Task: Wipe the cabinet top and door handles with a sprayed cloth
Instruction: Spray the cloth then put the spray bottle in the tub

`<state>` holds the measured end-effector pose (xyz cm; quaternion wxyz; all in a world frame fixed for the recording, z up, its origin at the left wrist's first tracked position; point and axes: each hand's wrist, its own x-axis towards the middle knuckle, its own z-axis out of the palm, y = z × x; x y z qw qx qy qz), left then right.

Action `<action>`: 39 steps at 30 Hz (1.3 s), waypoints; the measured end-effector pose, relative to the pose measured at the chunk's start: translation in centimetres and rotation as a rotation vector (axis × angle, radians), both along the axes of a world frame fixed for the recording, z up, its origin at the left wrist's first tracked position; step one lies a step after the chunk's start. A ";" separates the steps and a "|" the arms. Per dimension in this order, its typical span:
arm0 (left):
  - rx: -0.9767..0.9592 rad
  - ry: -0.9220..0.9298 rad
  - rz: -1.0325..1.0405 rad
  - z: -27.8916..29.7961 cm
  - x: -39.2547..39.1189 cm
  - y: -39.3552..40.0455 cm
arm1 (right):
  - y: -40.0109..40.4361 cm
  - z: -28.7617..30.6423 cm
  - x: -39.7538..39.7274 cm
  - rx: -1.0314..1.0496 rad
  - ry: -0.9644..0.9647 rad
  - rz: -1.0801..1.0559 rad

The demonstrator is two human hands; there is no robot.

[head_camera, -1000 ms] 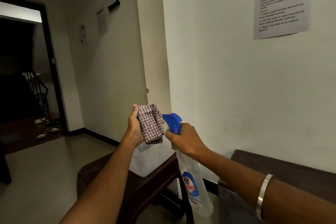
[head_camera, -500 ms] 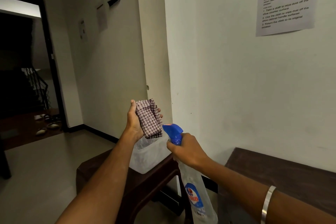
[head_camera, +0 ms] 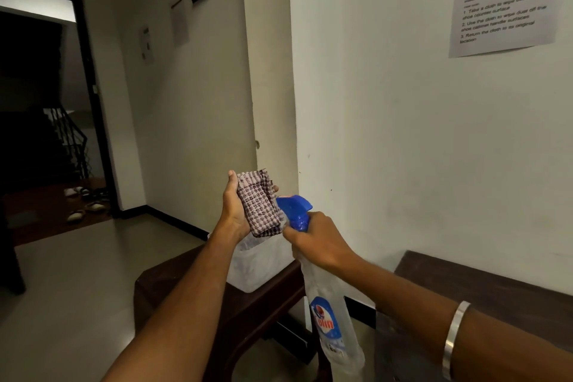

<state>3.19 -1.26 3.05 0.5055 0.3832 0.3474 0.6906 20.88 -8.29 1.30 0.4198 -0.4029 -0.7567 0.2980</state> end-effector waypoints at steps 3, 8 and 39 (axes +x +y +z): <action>-0.003 0.016 0.023 -0.1 -0.6 0.2 | 0.8 1.4 -0.3 0.006 -0.009 -0.012; 0.017 0.040 0.009 0.1 -1.5 0.1 | 2.1 3.7 -1.2 0.044 -0.078 -0.051; -0.212 0.061 0.049 -2.6 -7.6 5.0 | 17.7 11.9 -10.3 0.186 0.170 0.169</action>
